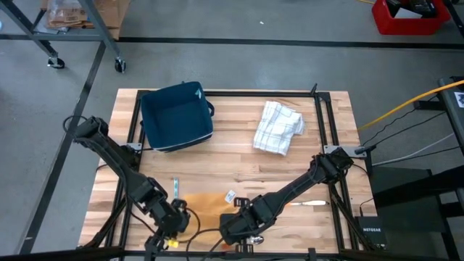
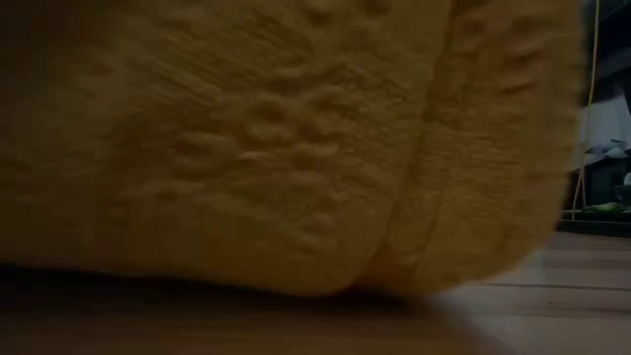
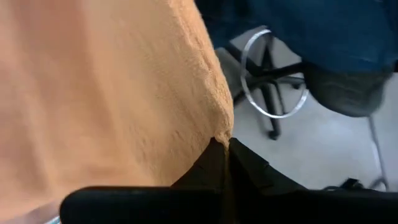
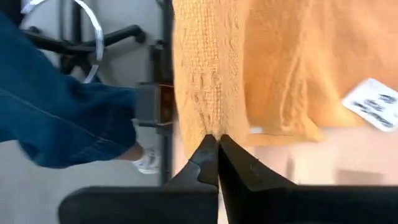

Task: Fold towel
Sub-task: Fold the yellow towel

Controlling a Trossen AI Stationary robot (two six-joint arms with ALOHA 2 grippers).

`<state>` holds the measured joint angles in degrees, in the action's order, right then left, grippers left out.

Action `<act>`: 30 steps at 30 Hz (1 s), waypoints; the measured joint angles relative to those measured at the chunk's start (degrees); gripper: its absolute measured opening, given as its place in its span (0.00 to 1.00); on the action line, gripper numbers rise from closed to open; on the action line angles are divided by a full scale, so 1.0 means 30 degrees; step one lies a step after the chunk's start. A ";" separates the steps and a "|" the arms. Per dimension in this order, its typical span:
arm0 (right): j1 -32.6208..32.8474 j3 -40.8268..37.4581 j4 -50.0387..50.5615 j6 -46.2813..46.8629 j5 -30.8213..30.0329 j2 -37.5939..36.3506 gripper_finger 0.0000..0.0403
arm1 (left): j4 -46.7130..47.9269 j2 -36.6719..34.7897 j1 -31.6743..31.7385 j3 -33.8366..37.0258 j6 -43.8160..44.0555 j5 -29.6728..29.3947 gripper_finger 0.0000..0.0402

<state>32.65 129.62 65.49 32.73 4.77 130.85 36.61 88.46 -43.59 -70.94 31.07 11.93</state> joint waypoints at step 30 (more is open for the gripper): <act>-0.1761 0.1130 0.3753 -0.3946 0.2678 -0.0023 0.01 | 0.3371 -0.1513 0.2580 -0.0278 -0.2346 -0.0597 0.00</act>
<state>27.36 133.01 76.75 20.89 12.80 130.78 46.72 83.92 -35.85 -71.78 24.03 10.14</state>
